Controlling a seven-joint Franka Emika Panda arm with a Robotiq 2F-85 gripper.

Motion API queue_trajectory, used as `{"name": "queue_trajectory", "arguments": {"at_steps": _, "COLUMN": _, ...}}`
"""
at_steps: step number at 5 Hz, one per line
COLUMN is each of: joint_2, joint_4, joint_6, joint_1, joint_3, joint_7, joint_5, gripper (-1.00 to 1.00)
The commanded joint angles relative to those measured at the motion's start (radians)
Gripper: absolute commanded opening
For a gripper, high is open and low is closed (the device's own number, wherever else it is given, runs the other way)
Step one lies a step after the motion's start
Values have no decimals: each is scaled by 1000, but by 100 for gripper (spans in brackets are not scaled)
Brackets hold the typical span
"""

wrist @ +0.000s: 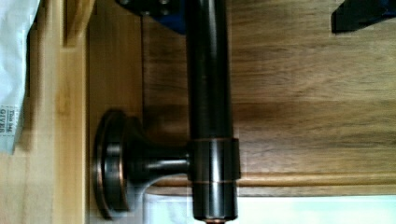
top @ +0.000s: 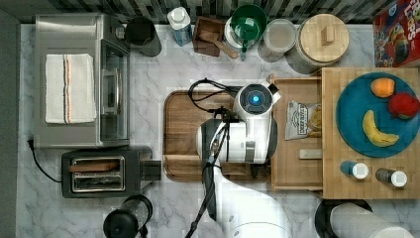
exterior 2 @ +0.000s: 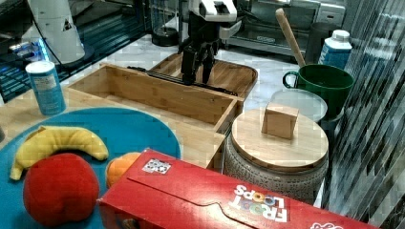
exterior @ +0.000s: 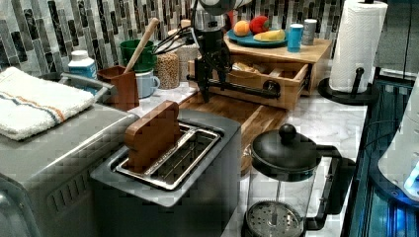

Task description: Open the drawer.

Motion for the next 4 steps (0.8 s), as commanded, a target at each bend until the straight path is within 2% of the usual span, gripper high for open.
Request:
{"name": "queue_trajectory", "arguments": {"at_steps": 1, "joint_2": -41, "joint_4": 28, "joint_6": -9, "joint_1": 106, "joint_3": 121, "joint_7": 122, "joint_5": 76, "gripper": 100}}
{"name": "queue_trajectory", "arguments": {"at_steps": 4, "joint_2": -10, "joint_4": 84, "joint_6": -17, "joint_1": 122, "joint_3": 144, "joint_7": 194, "joint_5": 75, "gripper": 100}}
